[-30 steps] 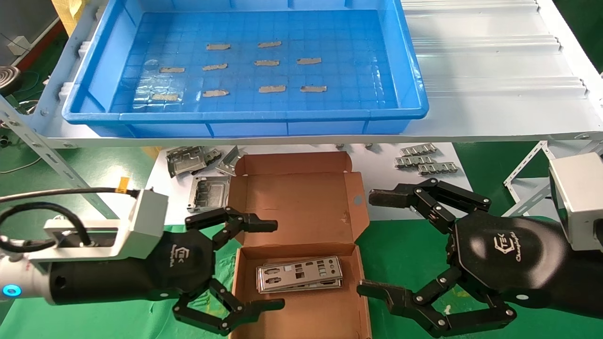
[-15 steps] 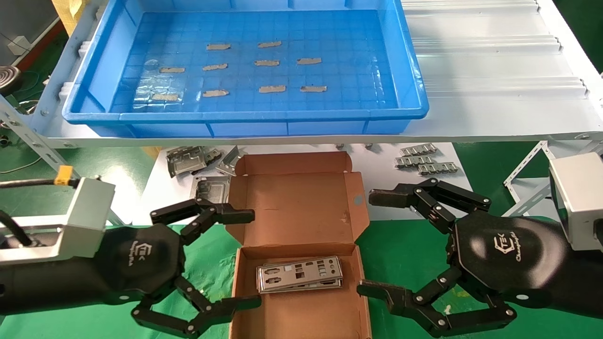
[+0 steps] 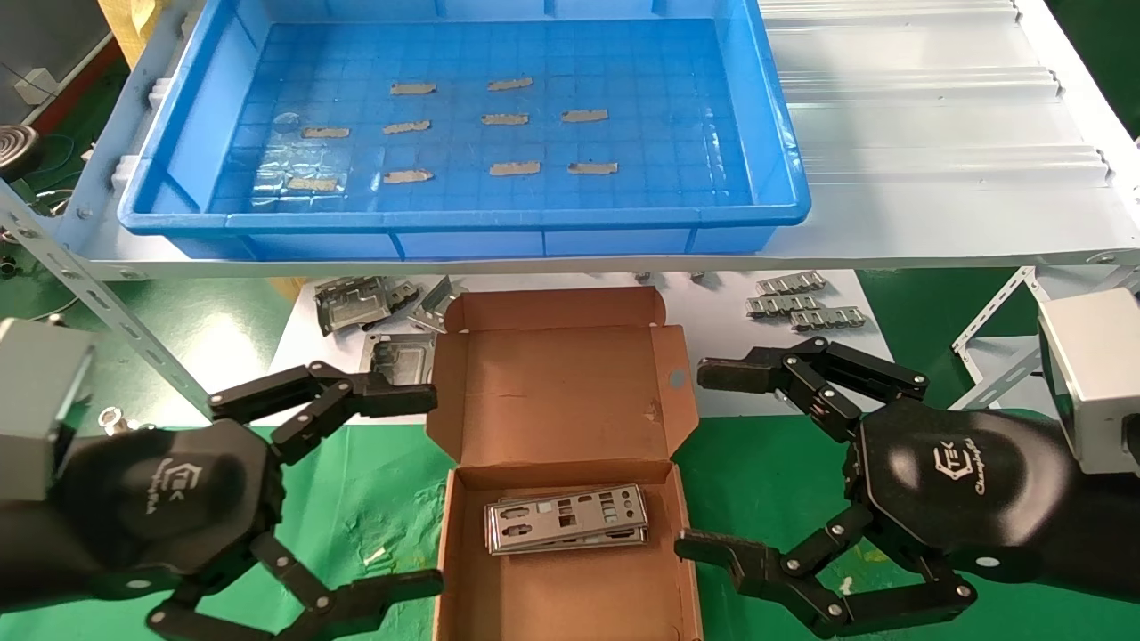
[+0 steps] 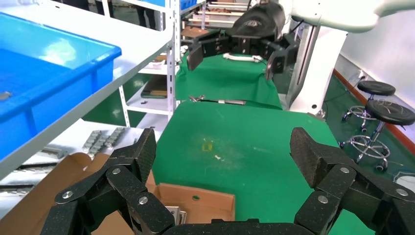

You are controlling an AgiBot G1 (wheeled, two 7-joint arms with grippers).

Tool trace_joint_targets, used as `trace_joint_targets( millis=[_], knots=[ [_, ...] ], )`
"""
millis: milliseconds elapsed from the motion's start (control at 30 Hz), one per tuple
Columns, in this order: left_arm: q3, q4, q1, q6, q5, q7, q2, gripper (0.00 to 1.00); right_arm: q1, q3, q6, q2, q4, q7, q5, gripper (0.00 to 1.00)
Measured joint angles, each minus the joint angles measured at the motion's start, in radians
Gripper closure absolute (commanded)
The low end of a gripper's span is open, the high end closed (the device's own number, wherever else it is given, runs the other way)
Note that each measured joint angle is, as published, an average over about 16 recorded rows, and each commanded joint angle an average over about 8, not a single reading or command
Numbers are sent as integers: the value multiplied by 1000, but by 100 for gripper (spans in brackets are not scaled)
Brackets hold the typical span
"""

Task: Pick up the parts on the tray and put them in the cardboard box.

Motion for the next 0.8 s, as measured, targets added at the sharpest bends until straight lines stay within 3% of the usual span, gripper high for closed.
trace_joint_targets(
  millis=[800],
  knots=[
    [-36, -41, 24, 1, -24, -26, -31, 0, 0, 0, 0, 0, 0, 0, 0, 0]
  ],
)
